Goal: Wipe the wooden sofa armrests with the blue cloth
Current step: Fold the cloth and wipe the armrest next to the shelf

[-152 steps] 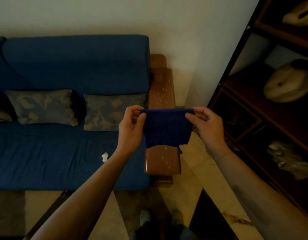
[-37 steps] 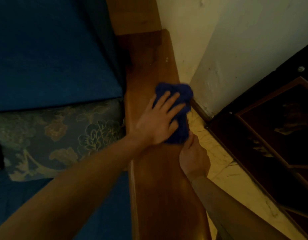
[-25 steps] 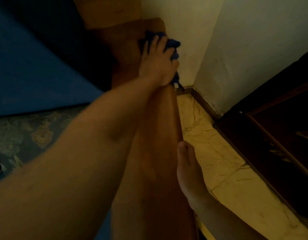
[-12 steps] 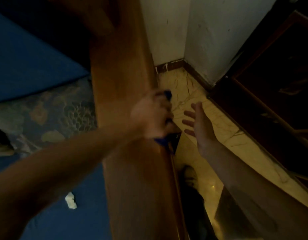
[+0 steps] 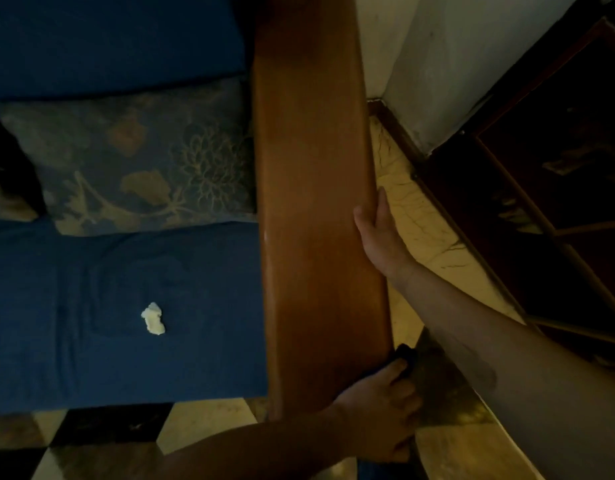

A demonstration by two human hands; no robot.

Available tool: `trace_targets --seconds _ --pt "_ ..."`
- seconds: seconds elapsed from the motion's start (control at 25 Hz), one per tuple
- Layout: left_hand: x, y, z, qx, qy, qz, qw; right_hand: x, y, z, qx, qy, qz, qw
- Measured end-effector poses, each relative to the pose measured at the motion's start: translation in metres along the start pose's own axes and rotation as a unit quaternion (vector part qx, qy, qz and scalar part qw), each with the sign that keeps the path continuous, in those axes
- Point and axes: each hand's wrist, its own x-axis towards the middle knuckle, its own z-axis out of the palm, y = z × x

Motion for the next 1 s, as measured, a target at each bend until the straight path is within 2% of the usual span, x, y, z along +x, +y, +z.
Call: trace_targets --seconds 0.08,0.16,0.2,0.28,0.32,0.4,0.44,0.52,0.56,0.64,0.68,0.72,0.76,0.84,1.0 --pt "-0.017 0.023 0.015 0.033 0.022 -0.003 0.999 -0.016 0.011 0.012 -0.191 0.068 -0.044 0.978" --pt "-0.043 0.045 0.044 -0.062 0.070 -0.098 0.991 -0.024 0.014 0.027 -0.337 0.137 -0.115 0.924" --pt "-0.058 0.056 0.060 -0.091 0.084 -0.134 0.983 -0.025 0.014 0.032 -0.366 0.151 -0.139 0.908" --pt "-0.085 0.084 0.093 -0.056 0.112 -0.209 0.970 -0.023 0.016 0.041 -0.393 0.147 -0.157 0.894" --pt "-0.096 0.101 0.102 -0.061 0.134 -0.277 0.949 -0.022 0.018 0.044 -0.401 0.148 -0.158 0.890" --pt "-0.099 0.126 0.115 -0.099 0.209 -0.408 0.883 -0.022 0.022 0.049 -0.410 0.162 -0.160 0.883" --pt "-0.096 0.132 0.113 -0.153 0.240 -0.461 0.840 -0.021 0.023 0.050 -0.412 0.167 -0.164 0.880" --pt "-0.088 0.125 0.094 -0.308 0.293 -0.531 0.733 -0.021 0.023 0.051 -0.412 0.177 -0.175 0.877" --pt "-0.086 0.111 0.086 -0.391 0.325 -0.553 0.660 -0.022 0.023 0.052 -0.417 0.183 -0.177 0.873" --pt "-0.089 0.066 0.069 -0.520 0.379 -0.599 0.477 -0.023 0.025 0.052 -0.433 0.193 -0.184 0.861" --pt "-0.091 0.040 0.064 -0.556 0.388 -0.613 0.406 -0.023 0.025 0.053 -0.440 0.198 -0.188 0.856" --pt "-0.095 0.011 0.061 -0.569 0.393 -0.621 0.368 -0.023 0.025 0.053 -0.444 0.202 -0.188 0.852" --pt "-0.099 -0.025 0.059 -0.567 0.400 -0.626 0.356 -0.023 0.026 0.054 -0.446 0.204 -0.186 0.852" --pt "-0.111 -0.108 0.052 -0.561 0.422 -0.618 0.354 -0.023 0.025 0.055 -0.448 0.206 -0.189 0.849" --pt "-0.125 -0.273 0.048 -0.511 0.425 -0.646 0.376 -0.021 0.026 0.057 -0.461 0.210 -0.180 0.843"
